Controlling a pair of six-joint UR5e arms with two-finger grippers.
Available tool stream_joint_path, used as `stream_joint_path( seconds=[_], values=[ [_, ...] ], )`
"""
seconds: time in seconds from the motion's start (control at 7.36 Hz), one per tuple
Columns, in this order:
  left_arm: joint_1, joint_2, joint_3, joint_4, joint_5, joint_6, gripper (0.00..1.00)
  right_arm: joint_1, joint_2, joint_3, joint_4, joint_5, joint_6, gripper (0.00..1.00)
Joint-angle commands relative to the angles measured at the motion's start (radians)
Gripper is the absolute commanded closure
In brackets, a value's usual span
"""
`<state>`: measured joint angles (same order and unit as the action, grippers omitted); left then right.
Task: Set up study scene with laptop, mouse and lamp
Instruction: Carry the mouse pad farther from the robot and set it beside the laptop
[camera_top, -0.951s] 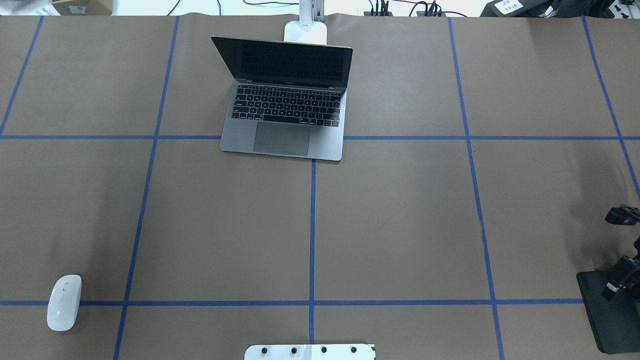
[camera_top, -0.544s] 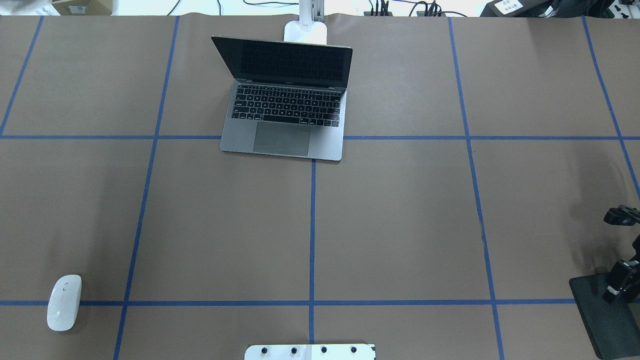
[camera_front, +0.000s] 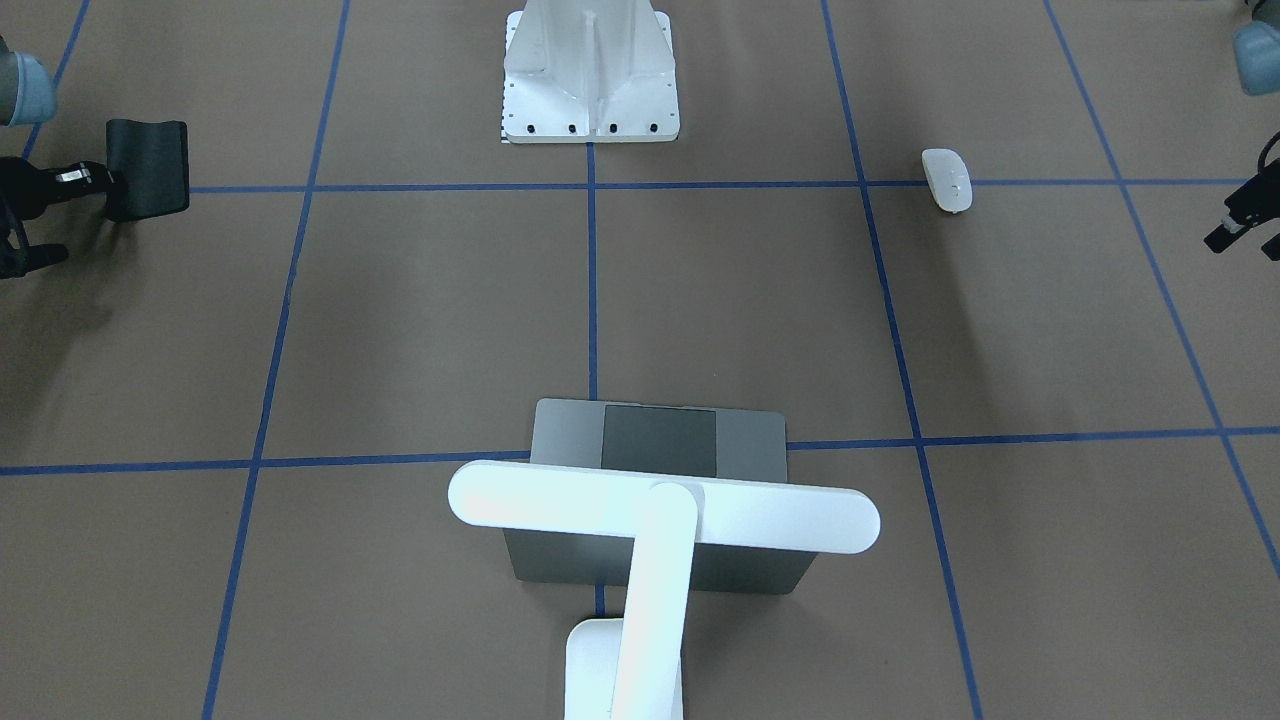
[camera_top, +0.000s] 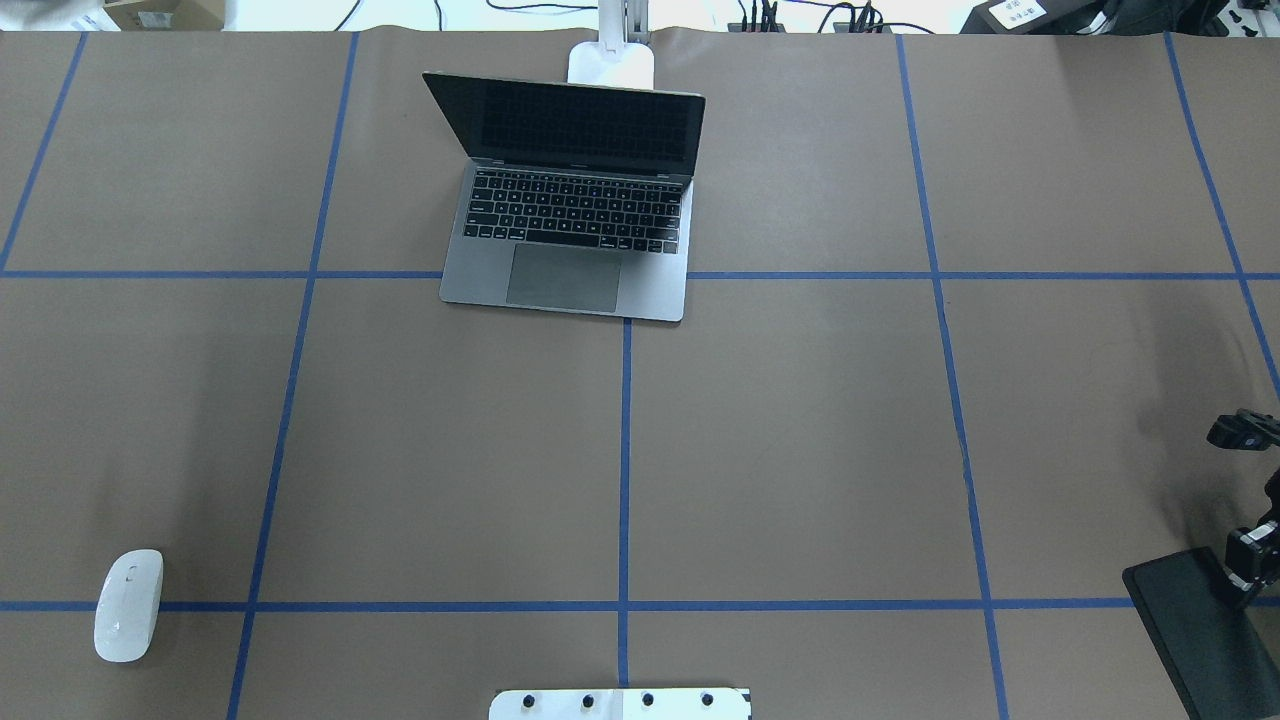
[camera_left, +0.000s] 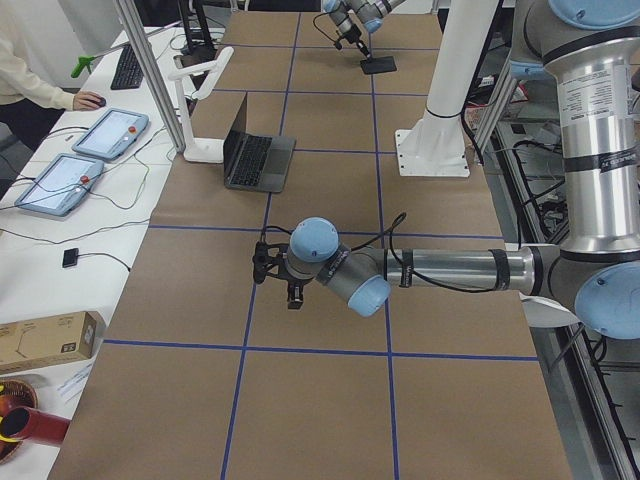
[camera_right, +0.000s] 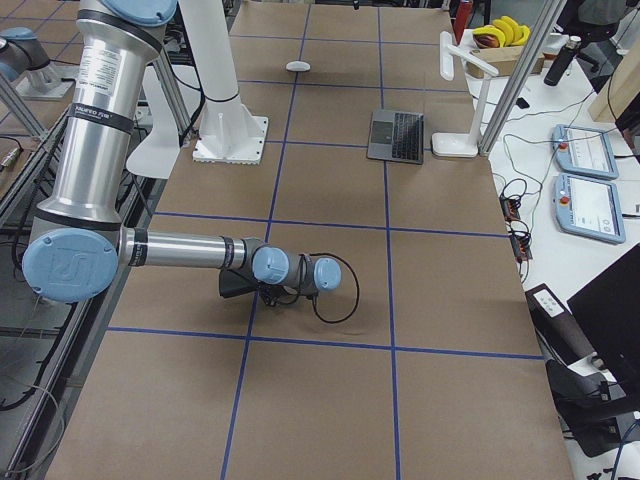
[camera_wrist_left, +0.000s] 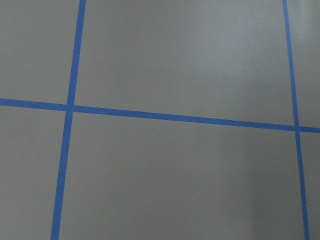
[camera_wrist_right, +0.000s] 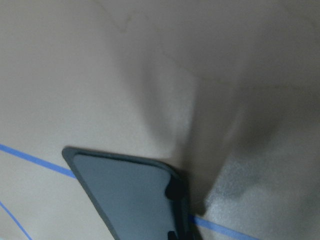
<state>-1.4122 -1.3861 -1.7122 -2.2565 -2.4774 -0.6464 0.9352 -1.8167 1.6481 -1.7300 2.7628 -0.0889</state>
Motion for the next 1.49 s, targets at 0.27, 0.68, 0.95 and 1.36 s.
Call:
stream_joint_path(
  seconds=[0.27,0.68,0.95,1.36],
  values=[
    [-0.027,-0.001,0.009,0.006,-0.031,0.030,0.04,0.184,0.000,0.206,-0.090,-0.005,0.009,1.00],
    [-0.027,-0.001,0.013,0.006,-0.038,0.034,0.04,0.299,0.169,0.306,-0.171,-0.044,0.165,1.00],
    [-0.039,-0.002,0.011,0.006,-0.078,0.034,0.04,0.309,0.319,0.305,-0.174,-0.113,0.308,1.00],
    [-0.048,-0.002,0.019,0.008,-0.078,0.036,0.04,0.255,0.528,0.288,-0.175,-0.224,0.556,1.00]
  ],
)
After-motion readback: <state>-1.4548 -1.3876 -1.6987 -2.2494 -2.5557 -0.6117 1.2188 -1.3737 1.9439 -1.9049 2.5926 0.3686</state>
